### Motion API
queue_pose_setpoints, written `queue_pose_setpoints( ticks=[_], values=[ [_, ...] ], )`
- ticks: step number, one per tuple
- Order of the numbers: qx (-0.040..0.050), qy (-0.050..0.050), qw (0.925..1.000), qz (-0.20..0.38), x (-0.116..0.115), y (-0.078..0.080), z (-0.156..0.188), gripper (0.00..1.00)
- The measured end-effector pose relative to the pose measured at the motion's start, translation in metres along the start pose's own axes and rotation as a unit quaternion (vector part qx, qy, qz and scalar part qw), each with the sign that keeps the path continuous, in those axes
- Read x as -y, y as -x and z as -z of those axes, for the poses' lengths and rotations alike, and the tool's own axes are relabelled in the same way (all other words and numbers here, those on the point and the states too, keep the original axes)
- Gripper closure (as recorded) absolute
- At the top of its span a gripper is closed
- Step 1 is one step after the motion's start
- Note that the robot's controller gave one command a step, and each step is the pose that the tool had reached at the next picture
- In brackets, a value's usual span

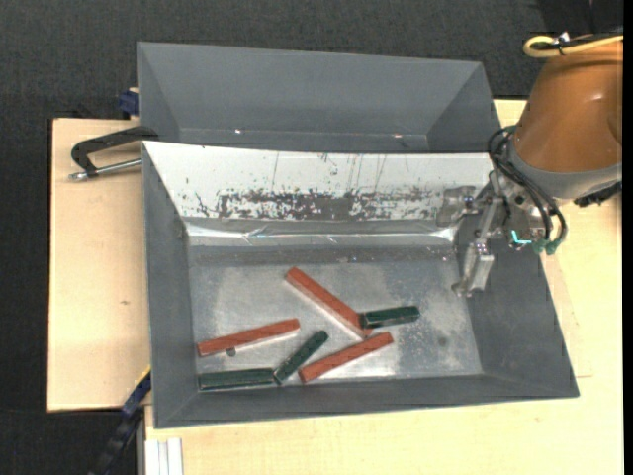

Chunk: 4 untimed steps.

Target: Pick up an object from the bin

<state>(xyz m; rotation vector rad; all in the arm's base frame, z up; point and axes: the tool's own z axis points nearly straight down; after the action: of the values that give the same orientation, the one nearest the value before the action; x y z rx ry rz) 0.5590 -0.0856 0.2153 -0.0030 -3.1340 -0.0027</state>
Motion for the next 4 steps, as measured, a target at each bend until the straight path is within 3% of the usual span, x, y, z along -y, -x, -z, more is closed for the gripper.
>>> queue_pose_setpoints(
  ticks=[1,2,3,4],
  values=[
    [0.0044,-0.001,1.0000,0.001,0.000,0.002,0.005,0.00],
    [0.0071,-0.001,0.9995,0.030,-0.008,-0.017,-0.042,0.00],
    [0.0037,0.000,0.9962,-0.087,-0.027,-0.029,-0.145,1.00],
    [0.0037,0.000,0.9962,-0.087,-0.027,-0.028,-0.145,0.00]
  ],
)
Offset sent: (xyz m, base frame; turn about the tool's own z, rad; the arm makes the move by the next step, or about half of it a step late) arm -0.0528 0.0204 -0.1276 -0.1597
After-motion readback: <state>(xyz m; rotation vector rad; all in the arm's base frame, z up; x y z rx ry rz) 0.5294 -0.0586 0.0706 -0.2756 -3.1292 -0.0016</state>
